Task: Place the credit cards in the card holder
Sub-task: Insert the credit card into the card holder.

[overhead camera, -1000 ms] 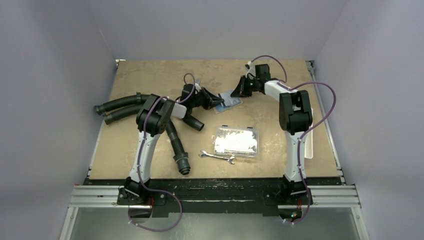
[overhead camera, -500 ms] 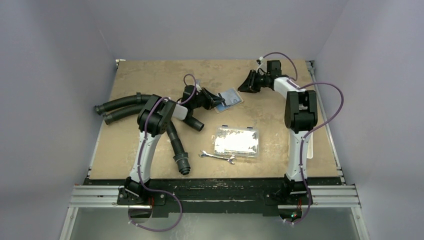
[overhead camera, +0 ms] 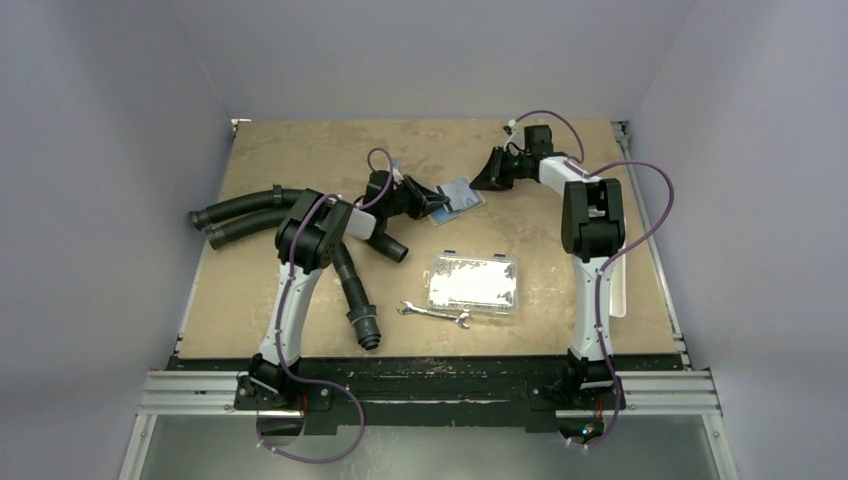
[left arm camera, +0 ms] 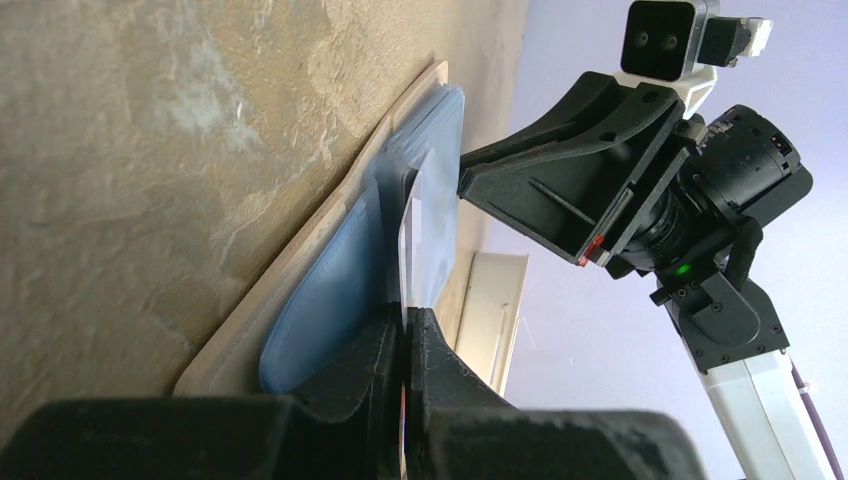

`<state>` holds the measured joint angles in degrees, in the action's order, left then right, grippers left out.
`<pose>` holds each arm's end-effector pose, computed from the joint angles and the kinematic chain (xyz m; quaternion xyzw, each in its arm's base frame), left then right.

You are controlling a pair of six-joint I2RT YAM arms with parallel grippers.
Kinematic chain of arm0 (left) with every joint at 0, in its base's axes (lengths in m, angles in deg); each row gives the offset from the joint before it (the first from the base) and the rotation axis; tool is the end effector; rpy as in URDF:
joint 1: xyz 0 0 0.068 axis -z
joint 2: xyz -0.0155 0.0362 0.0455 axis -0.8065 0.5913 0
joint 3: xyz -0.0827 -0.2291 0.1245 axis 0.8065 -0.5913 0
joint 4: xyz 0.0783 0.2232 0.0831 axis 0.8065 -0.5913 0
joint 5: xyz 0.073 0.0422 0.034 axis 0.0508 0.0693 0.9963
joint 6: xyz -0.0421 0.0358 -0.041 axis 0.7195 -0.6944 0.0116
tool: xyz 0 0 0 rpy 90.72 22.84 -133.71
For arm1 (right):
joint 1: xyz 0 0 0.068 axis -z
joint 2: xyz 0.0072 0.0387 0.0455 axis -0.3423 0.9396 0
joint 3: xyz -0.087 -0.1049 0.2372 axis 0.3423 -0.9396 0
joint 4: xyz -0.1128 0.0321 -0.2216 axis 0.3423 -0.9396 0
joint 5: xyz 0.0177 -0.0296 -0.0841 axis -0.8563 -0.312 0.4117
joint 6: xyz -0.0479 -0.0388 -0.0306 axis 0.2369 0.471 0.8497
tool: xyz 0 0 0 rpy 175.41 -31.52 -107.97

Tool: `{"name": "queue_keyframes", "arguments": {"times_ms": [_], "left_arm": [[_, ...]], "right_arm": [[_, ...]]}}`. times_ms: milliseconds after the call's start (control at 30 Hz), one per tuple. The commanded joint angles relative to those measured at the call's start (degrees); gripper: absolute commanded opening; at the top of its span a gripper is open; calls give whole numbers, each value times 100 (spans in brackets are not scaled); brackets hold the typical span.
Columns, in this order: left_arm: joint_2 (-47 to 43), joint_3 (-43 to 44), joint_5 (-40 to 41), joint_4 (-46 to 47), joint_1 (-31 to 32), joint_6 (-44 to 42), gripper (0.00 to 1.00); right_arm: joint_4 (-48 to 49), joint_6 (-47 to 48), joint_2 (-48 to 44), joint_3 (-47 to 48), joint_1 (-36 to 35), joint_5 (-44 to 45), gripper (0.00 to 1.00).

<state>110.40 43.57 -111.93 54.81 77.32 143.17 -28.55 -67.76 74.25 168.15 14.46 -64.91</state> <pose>0.4479 -0.2254 0.0781 -0.2388 0.7547 -0.5809 0.1896 0.5127 0.0886 0.1253 -0.0075 0.8789 0.4155 0.2341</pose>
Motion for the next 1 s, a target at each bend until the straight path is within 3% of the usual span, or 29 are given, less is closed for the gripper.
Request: {"name": "queue_keyframes", "arguments": {"times_ms": [0, 300, 433, 567, 967], "left_arm": [[221, 182, 393, -21, 111, -13, 0], [397, 419, 840, 142, 371, 257, 2], [78, 288, 1301, -422, 471, -106, 15], [-222, 126, 1487, -1062, 462, -341, 39], [-808, 342, 1642, -3347, 464, -1279, 64]], "right_arm": [[-26, 64, -5, -117, -138, -32, 14], [137, -6, -177, -390, -142, -4, 5], [188, -24, -207, -453, -134, 14, 3], [153, 26, -254, -473, -138, 38, 3], [59, 70, -272, -448, -138, 148, 1]]}}
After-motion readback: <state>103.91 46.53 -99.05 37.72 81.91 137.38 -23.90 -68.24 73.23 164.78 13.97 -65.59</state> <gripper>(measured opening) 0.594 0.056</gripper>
